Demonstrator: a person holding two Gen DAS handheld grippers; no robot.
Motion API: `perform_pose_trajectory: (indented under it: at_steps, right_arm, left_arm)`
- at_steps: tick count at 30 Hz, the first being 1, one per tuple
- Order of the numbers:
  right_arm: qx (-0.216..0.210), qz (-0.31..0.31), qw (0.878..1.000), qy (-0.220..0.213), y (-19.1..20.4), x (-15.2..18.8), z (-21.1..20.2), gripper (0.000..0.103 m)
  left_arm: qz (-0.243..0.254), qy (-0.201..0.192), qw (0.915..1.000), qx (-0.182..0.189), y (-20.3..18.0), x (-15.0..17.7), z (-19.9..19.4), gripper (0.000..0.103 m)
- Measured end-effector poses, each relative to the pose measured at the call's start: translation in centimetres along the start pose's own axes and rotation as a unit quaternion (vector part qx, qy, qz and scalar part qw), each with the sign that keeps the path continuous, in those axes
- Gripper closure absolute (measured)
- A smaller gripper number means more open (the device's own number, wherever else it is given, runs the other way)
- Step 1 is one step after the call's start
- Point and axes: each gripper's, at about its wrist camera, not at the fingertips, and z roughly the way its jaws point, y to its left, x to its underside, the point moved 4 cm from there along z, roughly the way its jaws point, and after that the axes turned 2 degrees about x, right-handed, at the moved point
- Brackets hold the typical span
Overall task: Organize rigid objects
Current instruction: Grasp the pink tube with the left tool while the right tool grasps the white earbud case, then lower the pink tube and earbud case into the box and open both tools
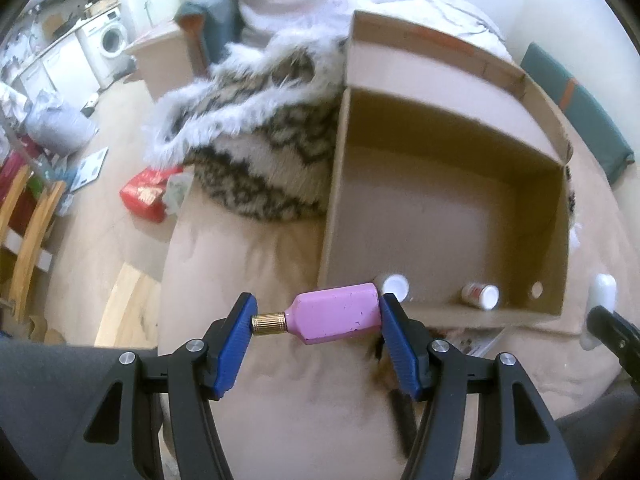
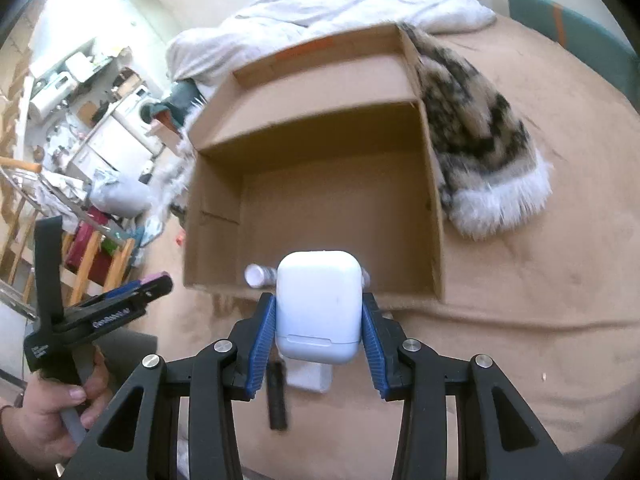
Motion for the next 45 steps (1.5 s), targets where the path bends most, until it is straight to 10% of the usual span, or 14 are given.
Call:
perform_pose_trajectory:
  at_steps: [20,45]
  right_arm:
    - [-0.005,-0.008,1.0,-0.001,-0.8,-5.6,7.1,0.059]
    - [0.03,0.001,0.998,0.056,-2.4,-3.8,13.4,0.059]
  left_arm:
    - [0.077,-0.01,0.9967,0.021,-6.2,-5.3,5.6,0.044]
    - [0.099,0.018,0.9946,0.029,-7.0,-4.1,11.4,0.043]
